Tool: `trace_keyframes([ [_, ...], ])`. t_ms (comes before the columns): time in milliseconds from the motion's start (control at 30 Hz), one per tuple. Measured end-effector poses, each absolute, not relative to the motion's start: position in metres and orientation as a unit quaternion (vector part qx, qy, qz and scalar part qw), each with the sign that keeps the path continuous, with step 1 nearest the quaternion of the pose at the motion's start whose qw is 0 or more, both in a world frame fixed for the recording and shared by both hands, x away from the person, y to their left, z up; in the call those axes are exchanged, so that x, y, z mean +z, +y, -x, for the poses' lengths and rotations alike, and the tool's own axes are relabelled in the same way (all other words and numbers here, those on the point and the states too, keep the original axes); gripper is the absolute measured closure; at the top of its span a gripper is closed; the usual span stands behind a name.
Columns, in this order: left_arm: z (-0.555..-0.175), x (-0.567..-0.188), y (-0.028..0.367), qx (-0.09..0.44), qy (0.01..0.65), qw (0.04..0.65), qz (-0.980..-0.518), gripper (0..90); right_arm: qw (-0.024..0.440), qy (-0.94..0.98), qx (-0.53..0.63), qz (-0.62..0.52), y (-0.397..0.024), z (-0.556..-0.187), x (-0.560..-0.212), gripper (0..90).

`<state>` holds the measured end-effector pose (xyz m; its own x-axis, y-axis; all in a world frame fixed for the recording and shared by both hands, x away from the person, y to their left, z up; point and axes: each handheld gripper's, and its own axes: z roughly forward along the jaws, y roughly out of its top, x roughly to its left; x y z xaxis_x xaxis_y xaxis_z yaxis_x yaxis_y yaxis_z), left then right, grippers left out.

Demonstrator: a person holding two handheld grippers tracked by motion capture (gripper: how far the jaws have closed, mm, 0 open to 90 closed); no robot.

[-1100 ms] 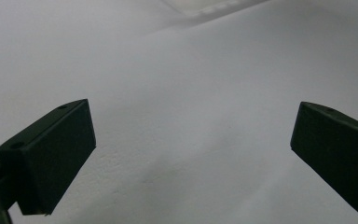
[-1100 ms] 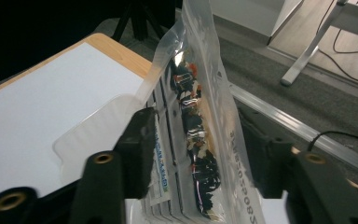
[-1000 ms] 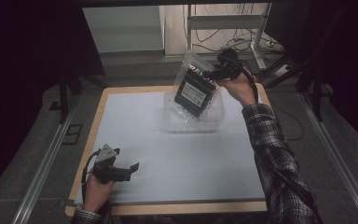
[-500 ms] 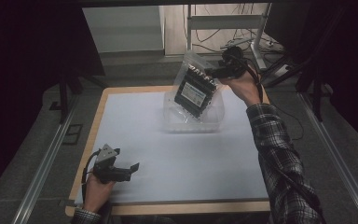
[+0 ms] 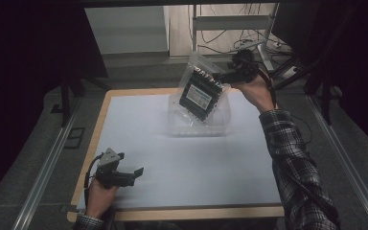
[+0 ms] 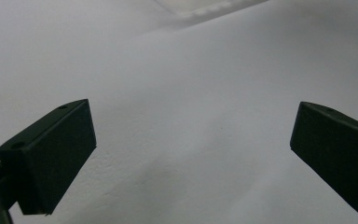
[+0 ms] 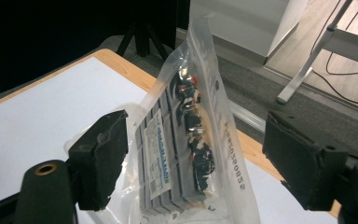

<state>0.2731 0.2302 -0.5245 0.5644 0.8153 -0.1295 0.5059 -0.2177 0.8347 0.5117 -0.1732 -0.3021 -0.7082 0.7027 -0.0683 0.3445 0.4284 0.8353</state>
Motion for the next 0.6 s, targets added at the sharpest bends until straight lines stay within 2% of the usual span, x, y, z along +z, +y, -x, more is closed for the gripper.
trace_keyframes([
  [600, -0.273, -0.524, 0.231, 0.173, 0.431, 0.463, -0.755, 0.0, 0.202, 0.821, 0.437, -0.306, -0.185, -0.492, -0.299, 12.6],
])
